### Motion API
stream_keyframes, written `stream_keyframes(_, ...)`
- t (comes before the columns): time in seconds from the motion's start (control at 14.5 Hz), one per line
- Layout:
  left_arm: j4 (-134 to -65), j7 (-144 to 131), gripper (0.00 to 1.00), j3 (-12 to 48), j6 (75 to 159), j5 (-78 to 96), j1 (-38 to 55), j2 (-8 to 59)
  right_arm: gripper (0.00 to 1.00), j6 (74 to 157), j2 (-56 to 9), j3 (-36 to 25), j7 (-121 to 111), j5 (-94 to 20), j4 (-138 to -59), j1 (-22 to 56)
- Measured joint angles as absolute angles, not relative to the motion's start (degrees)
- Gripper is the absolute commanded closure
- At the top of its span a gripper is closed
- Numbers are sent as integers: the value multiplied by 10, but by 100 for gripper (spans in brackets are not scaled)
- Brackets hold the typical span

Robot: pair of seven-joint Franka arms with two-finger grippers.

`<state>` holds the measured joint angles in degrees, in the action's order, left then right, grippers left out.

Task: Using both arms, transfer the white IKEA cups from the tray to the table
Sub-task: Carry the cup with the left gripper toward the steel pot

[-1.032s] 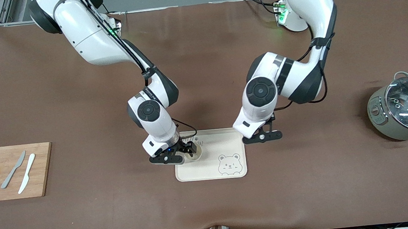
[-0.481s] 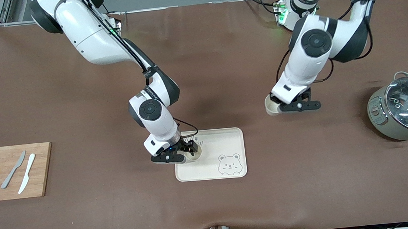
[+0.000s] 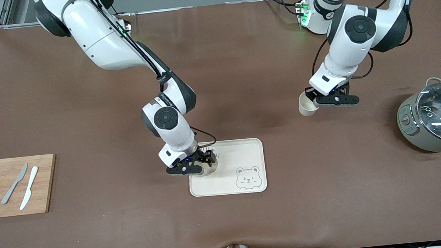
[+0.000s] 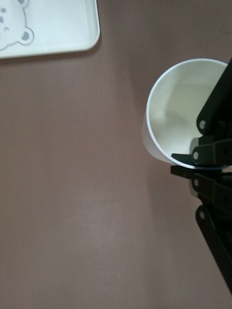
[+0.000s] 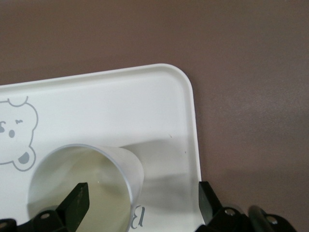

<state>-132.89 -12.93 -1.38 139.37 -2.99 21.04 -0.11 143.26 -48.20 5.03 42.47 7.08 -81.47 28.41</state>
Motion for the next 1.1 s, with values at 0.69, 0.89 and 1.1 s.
stream_keyframes(0.69,-1419,44,100,-14,1497,43,139,3,85,1433,-486,50,425,71,-814,284)
stream_keyframes(0.89,-1424,125,100,-14,1503,100,123,12,100,1433,-486,50,425,71,-813,284)
stream_keyframes(1.1,-1425,166,100,-14,1512,114,109,31,100,1433,-486,50,425,71,-810,284)
